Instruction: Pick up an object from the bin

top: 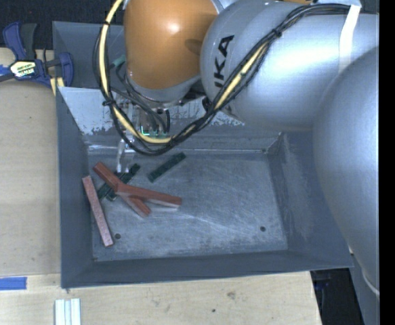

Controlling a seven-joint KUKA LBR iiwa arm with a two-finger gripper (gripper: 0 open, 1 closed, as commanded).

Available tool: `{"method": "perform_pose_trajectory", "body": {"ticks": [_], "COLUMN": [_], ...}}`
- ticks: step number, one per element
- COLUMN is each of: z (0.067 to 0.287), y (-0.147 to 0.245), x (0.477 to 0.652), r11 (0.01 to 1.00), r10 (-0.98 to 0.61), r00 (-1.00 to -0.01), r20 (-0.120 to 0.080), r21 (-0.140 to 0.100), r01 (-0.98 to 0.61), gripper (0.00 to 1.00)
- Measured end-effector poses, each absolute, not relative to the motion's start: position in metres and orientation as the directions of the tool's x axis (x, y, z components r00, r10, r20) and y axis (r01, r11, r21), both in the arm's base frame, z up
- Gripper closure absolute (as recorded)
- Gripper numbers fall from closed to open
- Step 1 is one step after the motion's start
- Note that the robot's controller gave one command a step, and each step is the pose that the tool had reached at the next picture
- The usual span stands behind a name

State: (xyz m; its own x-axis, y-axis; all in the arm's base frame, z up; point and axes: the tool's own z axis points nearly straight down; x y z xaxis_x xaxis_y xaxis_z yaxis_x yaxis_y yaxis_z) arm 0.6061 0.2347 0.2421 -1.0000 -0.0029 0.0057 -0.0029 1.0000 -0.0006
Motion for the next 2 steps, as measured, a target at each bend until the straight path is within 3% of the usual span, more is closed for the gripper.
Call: {"method": "perform_pose_trajectory", "body": {"ticks": [1, 2], "z": [0.247, 0.188], "y": [0.234, 0.216], "x": [0.608, 0.592], "r11": [1.000, 1.000], "r10": [0.000, 0.007], "r00": [-1.000, -1.000], "r20": [-0.003, -0.006], "r21": [0.002, 0.003], "r01": [0.000, 0.007], "gripper": [0.00, 0.00]}}
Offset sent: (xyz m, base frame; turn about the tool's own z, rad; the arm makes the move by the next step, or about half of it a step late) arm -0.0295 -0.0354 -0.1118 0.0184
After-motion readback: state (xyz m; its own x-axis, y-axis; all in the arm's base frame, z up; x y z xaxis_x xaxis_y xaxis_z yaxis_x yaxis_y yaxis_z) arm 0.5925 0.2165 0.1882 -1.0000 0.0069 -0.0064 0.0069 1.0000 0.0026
